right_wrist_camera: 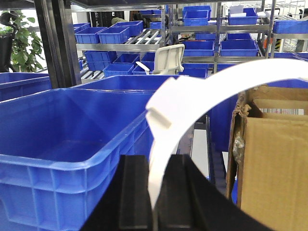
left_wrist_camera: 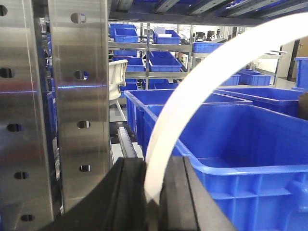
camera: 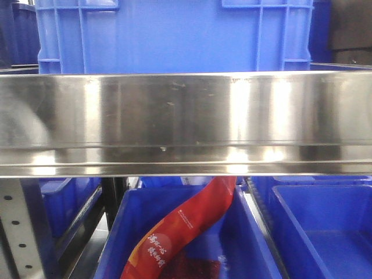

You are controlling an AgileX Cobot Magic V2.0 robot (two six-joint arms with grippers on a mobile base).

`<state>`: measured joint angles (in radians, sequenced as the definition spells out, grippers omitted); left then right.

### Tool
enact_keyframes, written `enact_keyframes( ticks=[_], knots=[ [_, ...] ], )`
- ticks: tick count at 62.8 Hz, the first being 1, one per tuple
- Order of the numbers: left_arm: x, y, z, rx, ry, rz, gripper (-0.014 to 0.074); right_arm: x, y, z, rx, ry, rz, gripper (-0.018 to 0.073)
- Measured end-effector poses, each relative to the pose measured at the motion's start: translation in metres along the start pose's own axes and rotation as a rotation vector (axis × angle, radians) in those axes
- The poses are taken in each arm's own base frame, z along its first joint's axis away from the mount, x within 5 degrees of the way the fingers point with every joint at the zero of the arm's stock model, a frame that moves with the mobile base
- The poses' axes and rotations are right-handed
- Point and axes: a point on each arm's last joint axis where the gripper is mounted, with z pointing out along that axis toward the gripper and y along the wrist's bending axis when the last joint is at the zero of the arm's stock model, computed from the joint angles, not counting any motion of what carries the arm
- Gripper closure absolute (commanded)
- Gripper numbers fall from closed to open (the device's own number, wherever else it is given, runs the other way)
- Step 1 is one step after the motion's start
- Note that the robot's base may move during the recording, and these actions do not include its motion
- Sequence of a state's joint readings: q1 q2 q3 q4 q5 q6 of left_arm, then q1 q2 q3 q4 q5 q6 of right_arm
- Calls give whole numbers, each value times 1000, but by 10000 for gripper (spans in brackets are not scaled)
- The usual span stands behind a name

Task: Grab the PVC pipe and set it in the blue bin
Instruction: 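Move both held pipe pieces over an open blue bin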

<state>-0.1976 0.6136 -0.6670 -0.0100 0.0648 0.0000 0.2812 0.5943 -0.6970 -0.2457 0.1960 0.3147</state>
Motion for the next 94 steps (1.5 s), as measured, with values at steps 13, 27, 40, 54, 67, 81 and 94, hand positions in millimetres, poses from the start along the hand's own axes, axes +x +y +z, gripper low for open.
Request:
enact_keyframes(
  ticks=[13, 27, 40, 54, 67, 81, 94],
  knots=[
    [0, 0, 0, 0, 0, 0, 707, 0, 0, 0, 0, 0, 0, 722],
    [0, 0, 0, 0, 0, 0, 707, 0, 0, 0, 0, 0, 0, 722],
    [0, 0, 0, 0, 0, 0, 707, 0, 0, 0, 0, 0, 0, 722],
    [0, 0, 0, 0, 0, 0, 707, 0, 0, 0, 0, 0, 0, 722],
    [0, 0, 0, 0, 0, 0, 707, 0, 0, 0, 0, 0, 0, 722],
    [0, 0, 0, 0, 0, 0, 707, 0, 0, 0, 0, 0, 0, 722],
    [0, 0, 0, 0, 0, 0, 707, 0, 0, 0, -1, -2, 0, 722]
  ],
)
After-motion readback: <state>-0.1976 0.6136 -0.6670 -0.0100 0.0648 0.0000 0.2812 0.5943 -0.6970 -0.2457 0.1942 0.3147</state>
